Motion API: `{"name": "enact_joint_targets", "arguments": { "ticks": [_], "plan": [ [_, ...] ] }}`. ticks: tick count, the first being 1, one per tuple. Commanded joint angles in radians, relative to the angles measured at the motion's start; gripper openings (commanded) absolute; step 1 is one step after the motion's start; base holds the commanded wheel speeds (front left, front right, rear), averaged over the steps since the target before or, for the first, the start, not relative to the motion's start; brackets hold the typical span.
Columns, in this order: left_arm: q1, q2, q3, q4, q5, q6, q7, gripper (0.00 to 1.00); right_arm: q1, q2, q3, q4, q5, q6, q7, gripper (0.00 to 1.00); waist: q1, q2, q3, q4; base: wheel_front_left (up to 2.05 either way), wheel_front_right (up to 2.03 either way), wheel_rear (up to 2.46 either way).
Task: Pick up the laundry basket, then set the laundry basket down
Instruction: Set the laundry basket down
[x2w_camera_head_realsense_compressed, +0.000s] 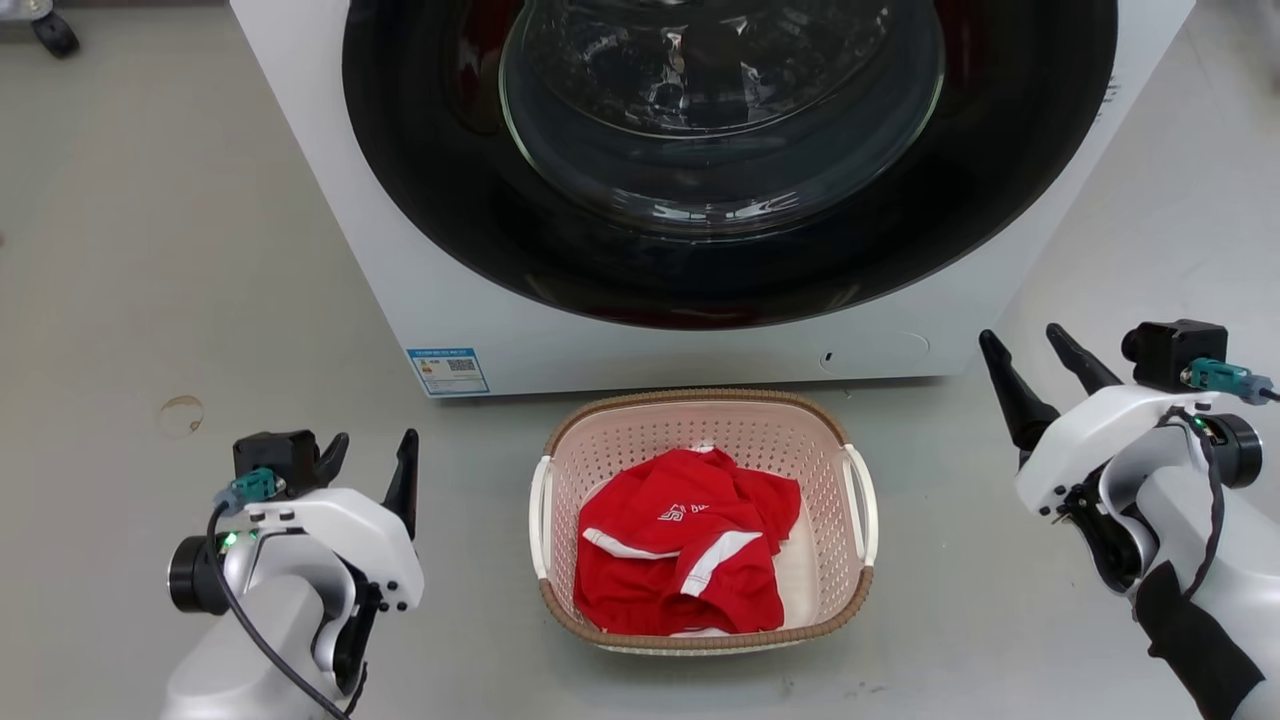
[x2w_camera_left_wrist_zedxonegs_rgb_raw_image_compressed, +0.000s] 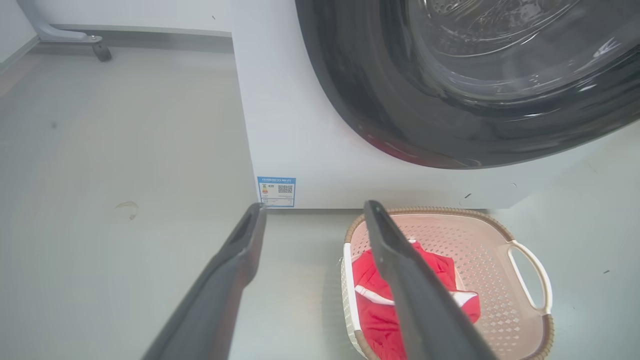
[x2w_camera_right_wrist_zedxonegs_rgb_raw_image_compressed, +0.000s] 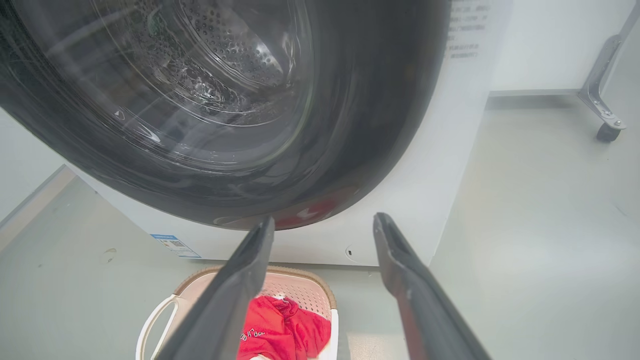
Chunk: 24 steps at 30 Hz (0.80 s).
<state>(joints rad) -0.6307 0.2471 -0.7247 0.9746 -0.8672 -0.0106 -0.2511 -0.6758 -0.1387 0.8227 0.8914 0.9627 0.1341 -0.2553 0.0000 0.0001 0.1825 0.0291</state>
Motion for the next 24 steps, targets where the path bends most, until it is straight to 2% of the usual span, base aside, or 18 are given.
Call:
{"name": "enact_joint_targets", "arguments": {
  "ticks": [1, 10, 14, 19, 24],
  "plan": [
    [0.008, 0.035, 0.040, -0.027, 0.021, 0.015, -0.011, 1.00, 0.024, -0.009, -0.008, -0.027, -0.022, -0.003, -0.006, 1.00, 0.0000, -0.0001, -0.011, -0.003, 0.00, 0.00, 0.00],
    [0.059, 0.054, 0.074, -0.088, 0.064, 0.015, -0.011, 1.00, 0.048, -0.017, -0.017, -0.057, -0.069, -0.003, -0.006, 1.00, 0.0000, -0.0001, -0.071, -0.009, 0.00, 0.00, 0.00],
    [0.071, 0.076, 0.075, -0.142, 0.079, 0.030, -0.011, 1.00, 0.046, -0.030, -0.034, -0.087, -0.092, -0.003, -0.006, 1.00, 0.0000, -0.0001, -0.093, -0.015, 0.00, 0.00, 0.00],
    [0.106, 0.119, 0.078, -0.274, 0.096, 0.076, -0.004, 1.00, 0.065, -0.055, -0.099, -0.156, -0.139, -0.003, -0.006, 1.00, 0.0000, -0.0001, -0.114, -0.021, 0.00, 0.00, 0.00],
    [0.165, 0.191, 0.083, -0.469, 0.105, 0.150, 0.045, 1.00, 0.111, -0.080, -0.160, -0.223, -0.193, -0.003, -0.006, 1.00, 0.0000, -0.0001, -0.136, -0.026, 0.00, 0.00, 0.00]
  ]
}}
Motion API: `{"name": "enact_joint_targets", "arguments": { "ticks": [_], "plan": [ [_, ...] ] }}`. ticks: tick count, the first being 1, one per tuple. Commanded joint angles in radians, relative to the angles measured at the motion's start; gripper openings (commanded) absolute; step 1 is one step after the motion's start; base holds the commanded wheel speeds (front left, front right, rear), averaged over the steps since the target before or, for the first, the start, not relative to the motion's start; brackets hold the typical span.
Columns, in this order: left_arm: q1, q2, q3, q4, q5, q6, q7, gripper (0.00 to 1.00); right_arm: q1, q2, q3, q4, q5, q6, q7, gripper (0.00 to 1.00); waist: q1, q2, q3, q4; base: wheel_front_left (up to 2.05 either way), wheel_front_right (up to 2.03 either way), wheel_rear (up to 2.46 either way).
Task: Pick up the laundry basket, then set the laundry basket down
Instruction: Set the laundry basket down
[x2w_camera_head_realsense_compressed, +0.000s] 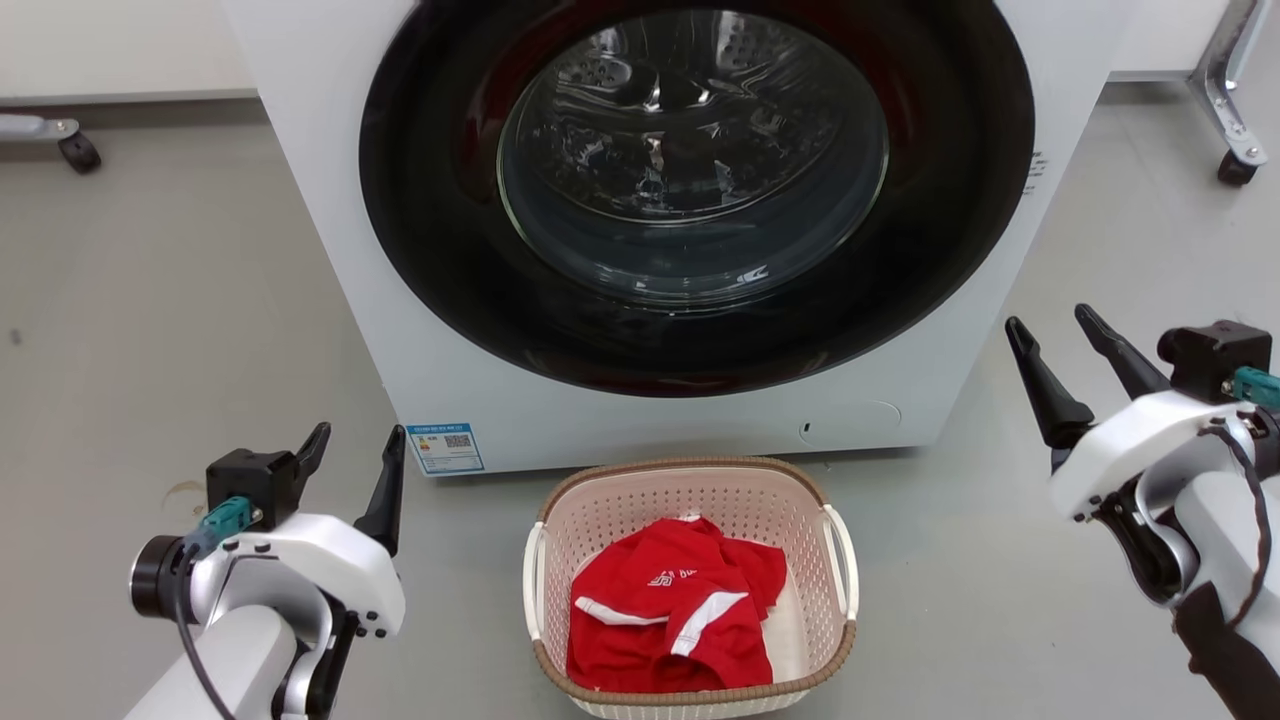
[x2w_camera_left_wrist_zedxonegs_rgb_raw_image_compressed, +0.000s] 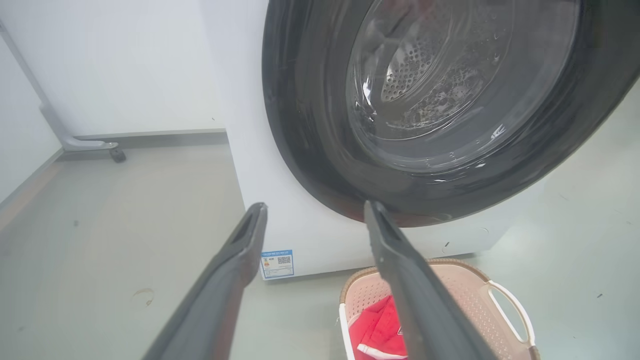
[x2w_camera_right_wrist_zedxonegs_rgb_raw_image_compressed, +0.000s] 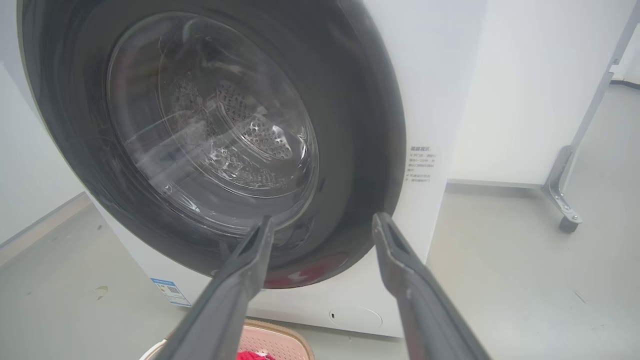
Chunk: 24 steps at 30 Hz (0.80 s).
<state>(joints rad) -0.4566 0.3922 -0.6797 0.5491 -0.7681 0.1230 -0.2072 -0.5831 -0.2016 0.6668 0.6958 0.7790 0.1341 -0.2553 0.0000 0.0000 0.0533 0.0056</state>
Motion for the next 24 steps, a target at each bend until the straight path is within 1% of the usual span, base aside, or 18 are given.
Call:
{"name": "enact_joint_targets", "arguments": {
  "ticks": [1, 7, 10, 13, 16, 20, 24],
  "plan": [
    [0.008, 0.062, 0.041, -0.085, 0.003, 0.029, 0.012, 1.00, 0.030, -0.023, -0.016, -0.041, -0.018, -0.003, -0.006, 1.00, 0.0000, 0.0000, -0.010, -0.003, 0.00, 0.00, 0.00],
    [0.145, 0.176, 0.085, -0.334, -0.016, 0.136, 0.057, 1.00, 0.127, -0.067, -0.125, -0.113, -0.072, -0.003, -0.006, 1.00, 0.0000, 0.0000, -0.046, -0.020, 0.00, 0.00, 0.00],
    [0.226, 0.229, 0.122, -0.456, -0.030, 0.193, 0.052, 1.00, 0.183, -0.091, -0.190, -0.156, -0.103, -0.003, -0.006, 1.00, 0.0000, 0.0000, -0.058, -0.025, 0.00, 0.00, 0.00],
    [0.313, 0.280, 0.162, -0.554, -0.048, 0.249, 0.049, 1.00, 0.249, -0.112, -0.270, -0.207, -0.131, -0.003, -0.006, 1.00, 0.0000, 0.0000, -0.063, -0.025, 0.00, 0.00, 0.00],
    [0.392, 0.325, 0.195, -0.633, -0.061, 0.292, 0.043, 1.00, 0.313, -0.127, -0.336, -0.237, -0.156, -0.003, 0.004, 1.00, 0.0000, 0.0000, -0.065, -0.025, 0.00, 0.00, 0.00],
    [0.477, 0.370, 0.227, -0.726, -0.069, 0.347, 0.040, 1.00, 0.386, -0.127, -0.412, -0.308, -0.194, -0.003, 0.029, 1.00, 0.0000, 0.0000, -0.070, -0.026, 0.00, 0.00, 0.00],
    [0.535, 0.407, 0.245, -0.824, -0.060, 0.404, 0.048, 1.00, 0.455, -0.104, -0.492, -0.417, -0.238, -0.003, 0.073, 1.00, 0.0000, 0.0000, -0.070, -0.023, 0.00, 0.00, 0.00]
  ]
}}
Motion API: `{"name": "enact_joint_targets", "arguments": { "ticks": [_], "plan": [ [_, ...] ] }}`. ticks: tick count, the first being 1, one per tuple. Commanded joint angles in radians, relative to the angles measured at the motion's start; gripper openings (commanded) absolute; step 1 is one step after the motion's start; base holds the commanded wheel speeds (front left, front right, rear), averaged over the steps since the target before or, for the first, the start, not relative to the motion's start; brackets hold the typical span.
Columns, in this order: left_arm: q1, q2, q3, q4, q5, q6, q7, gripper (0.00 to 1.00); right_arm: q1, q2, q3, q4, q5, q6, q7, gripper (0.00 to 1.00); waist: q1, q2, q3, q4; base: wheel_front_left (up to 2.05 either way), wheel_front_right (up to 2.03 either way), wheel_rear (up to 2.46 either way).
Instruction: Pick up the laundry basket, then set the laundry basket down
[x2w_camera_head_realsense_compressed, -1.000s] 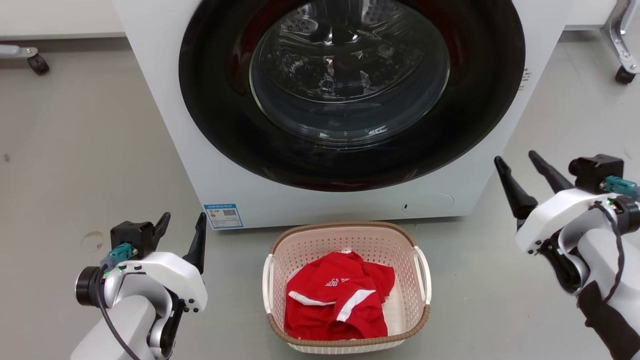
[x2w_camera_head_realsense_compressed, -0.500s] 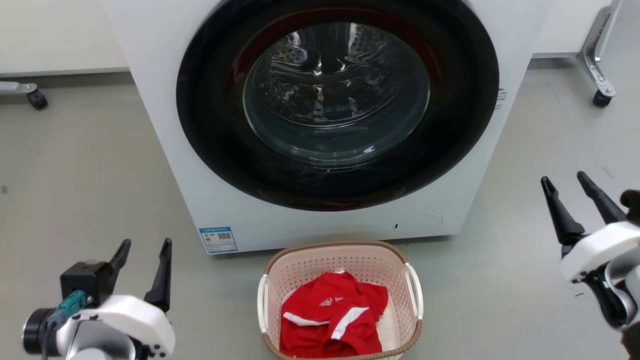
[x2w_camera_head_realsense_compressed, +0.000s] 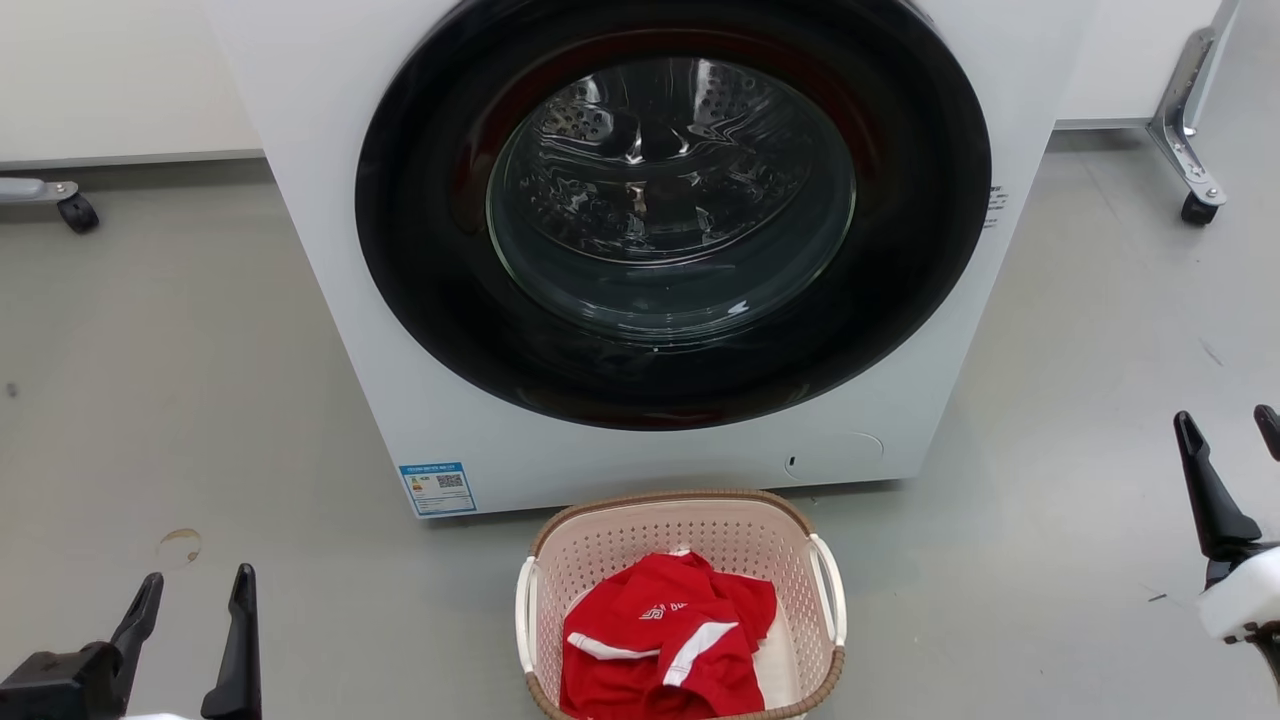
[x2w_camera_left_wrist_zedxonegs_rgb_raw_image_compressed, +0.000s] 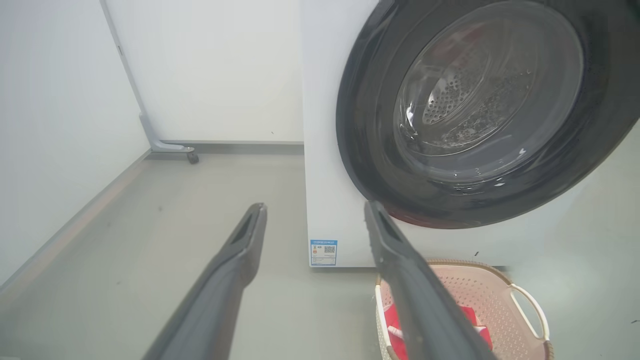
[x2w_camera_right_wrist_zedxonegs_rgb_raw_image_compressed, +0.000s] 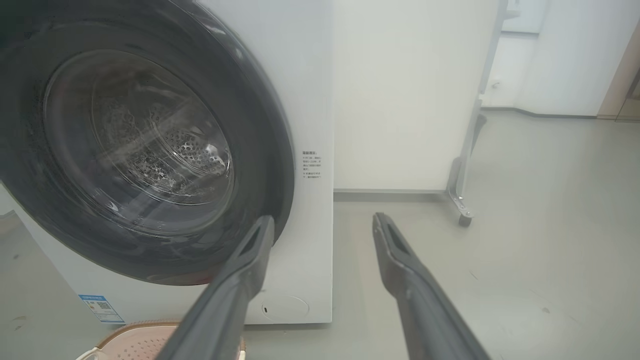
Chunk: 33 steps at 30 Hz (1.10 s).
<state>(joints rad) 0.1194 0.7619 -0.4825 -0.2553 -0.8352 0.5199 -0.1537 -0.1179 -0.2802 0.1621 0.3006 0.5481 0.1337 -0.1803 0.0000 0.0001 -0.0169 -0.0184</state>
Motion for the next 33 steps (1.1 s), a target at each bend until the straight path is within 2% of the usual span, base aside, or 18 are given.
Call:
{"name": "enact_joint_targets", "arguments": {
  "ticks": [1, 5, 10, 20, 24, 29, 33],
  "plan": [
    [-0.031, 0.046, 0.049, -0.042, 0.013, 0.022, 0.000, 1.00, 0.006, -0.017, -0.006, -0.054, -0.019, -0.003, 0.012, 1.00, 0.0000, -0.0001, 0.000, 0.002, 0.00, 0.00, 0.00],
    [-0.007, 0.066, 0.056, -0.106, 0.017, 0.056, 0.015, 1.00, 0.066, 0.024, -0.067, -0.179, -0.064, -0.003, 0.071, 1.00, 0.0000, -0.0001, -0.004, 0.004, 0.00, 0.00, 0.00],
    [0.006, 0.072, 0.060, -0.133, 0.016, 0.068, 0.019, 1.00, 0.117, 0.069, -0.113, -0.288, -0.103, -0.003, 0.134, 1.00, 0.0000, -0.0001, -0.005, 0.009, 0.00, 0.00, 0.00],
    [-0.004, 0.072, 0.047, -0.124, 0.019, 0.064, 0.029, 1.00, 0.150, 0.112, -0.127, -0.354, -0.128, -0.003, 0.188, 1.00, 0.0000, -0.0001, -0.002, 0.026, 0.00, 0.00, 0.00],
    [-0.008, 0.073, 0.040, -0.126, 0.019, 0.054, 0.033, 1.00, 0.154, 0.113, -0.127, -0.356, -0.130, -0.003, 0.193, 1.00, 0.0000, -0.0001, -0.003, 0.029, 0.00, 0.00, 0.00],
    [-0.014, 0.076, 0.013, -0.103, -0.014, 0.004, 0.073, 1.00, 0.149, 0.099, -0.109, -0.339, -0.115, -0.003, 0.217, 1.00, 0.0000, -0.0001, 0.002, 0.035, 0.00, 0.00, 0.00],
    [-0.027, 0.078, 0.014, -0.075, -0.023, -0.014, 0.079, 1.00, 0.135, 0.086, -0.092, -0.322, -0.103, -0.003, 0.232, 1.00, 0.0000, -0.0001, 0.004, 0.035, 0.00, 0.00, 0.00]
  ]
}}
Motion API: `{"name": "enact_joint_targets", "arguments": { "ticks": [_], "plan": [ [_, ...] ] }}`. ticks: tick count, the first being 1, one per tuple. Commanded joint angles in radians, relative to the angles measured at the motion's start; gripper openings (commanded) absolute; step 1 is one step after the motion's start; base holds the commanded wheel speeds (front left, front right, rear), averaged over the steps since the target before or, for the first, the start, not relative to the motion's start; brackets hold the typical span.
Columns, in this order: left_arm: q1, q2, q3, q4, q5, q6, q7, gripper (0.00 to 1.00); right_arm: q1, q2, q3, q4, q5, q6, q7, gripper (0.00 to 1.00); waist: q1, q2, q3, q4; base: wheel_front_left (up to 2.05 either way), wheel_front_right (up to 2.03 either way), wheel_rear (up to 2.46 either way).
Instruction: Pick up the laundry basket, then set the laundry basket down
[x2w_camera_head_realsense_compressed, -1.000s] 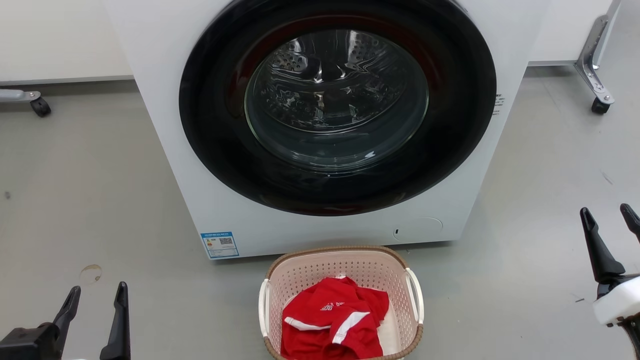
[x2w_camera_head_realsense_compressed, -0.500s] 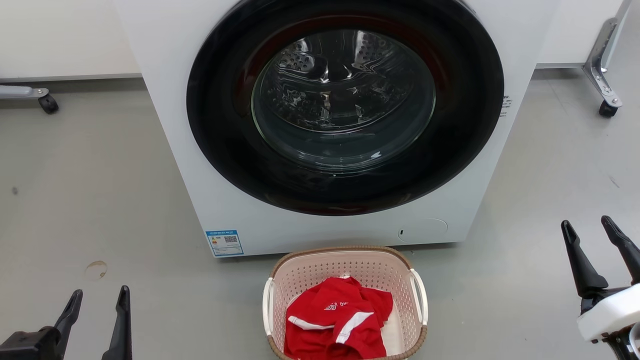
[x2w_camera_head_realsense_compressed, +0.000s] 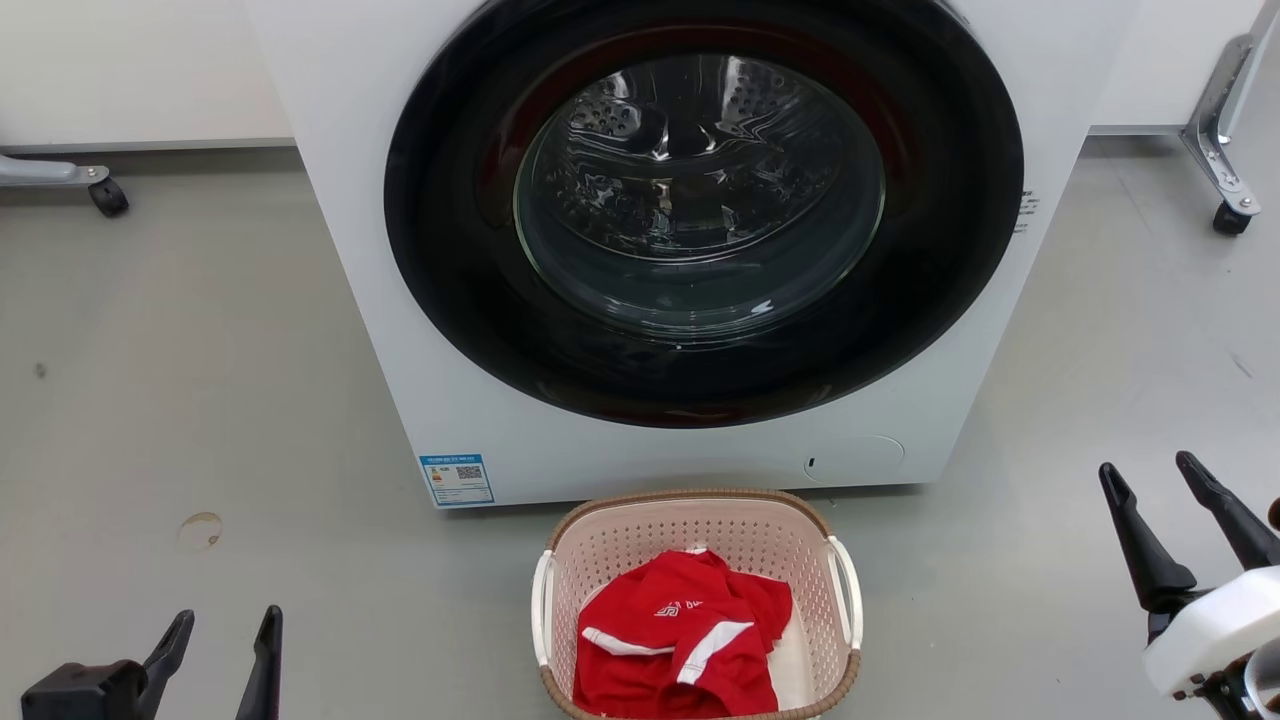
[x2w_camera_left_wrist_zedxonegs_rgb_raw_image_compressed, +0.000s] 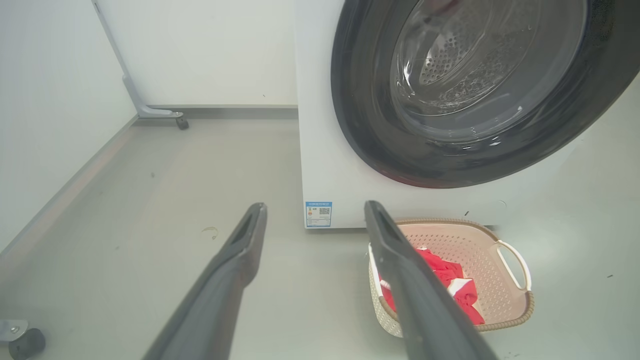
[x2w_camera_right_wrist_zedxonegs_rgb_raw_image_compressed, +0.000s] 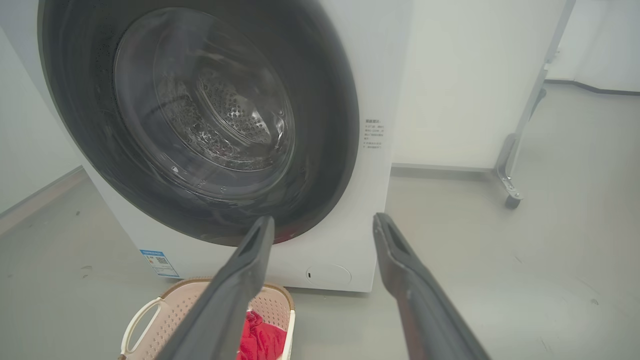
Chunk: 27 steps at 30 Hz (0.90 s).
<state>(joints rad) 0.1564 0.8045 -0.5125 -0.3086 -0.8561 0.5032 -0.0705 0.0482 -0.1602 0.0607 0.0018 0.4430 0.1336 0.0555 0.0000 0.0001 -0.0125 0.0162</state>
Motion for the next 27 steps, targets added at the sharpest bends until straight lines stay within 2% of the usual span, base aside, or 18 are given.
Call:
{"name": "enact_joint_targets", "arguments": {
  "ticks": [1, 4, 11, 16, 27],
  "plan": [
    [-0.070, 0.034, 0.045, -0.014, -0.006, -0.005, -0.004, 1.00, -0.036, -0.040, 0.018, -0.017, 0.007, -0.003, 0.004, 1.00, 0.0000, -0.0001, 0.000, 0.000, 0.00, 0.00, 0.00],
    [-0.088, 0.030, 0.053, 0.006, -0.024, -0.030, -0.004, 1.00, -0.054, -0.052, 0.030, -0.005, 0.020, -0.003, 0.015, 1.00, 0.0000, -0.0001, -0.001, 0.000, 0.00, 0.00, 0.00],
    [-0.116, 0.061, 0.090, 0.030, -0.052, -0.067, -0.001, 1.00, -0.072, -0.072, 0.044, -0.001, 0.040, -0.003, 0.020, 1.00, 0.0000, -0.0001, -0.006, 0.004, 0.00, 0.00, 0.00],
    [-0.125, 0.072, 0.098, 0.023, -0.052, -0.063, 0.006, 1.00, -0.070, -0.075, 0.050, -0.003, 0.044, -0.003, 0.022, 1.00, 0.0000, -0.0001, -0.007, 0.007, 0.00, 0.00, 0.00],
    [-0.121, 0.057, 0.088, 0.014, -0.043, -0.038, 0.004, 1.00, -0.067, -0.076, 0.061, 0.000, 0.046, -0.003, 0.023, 1.00, 0.0000, -0.0001, -0.020, 0.012, 0.00, 0.00, 0.00]
  ]
}}
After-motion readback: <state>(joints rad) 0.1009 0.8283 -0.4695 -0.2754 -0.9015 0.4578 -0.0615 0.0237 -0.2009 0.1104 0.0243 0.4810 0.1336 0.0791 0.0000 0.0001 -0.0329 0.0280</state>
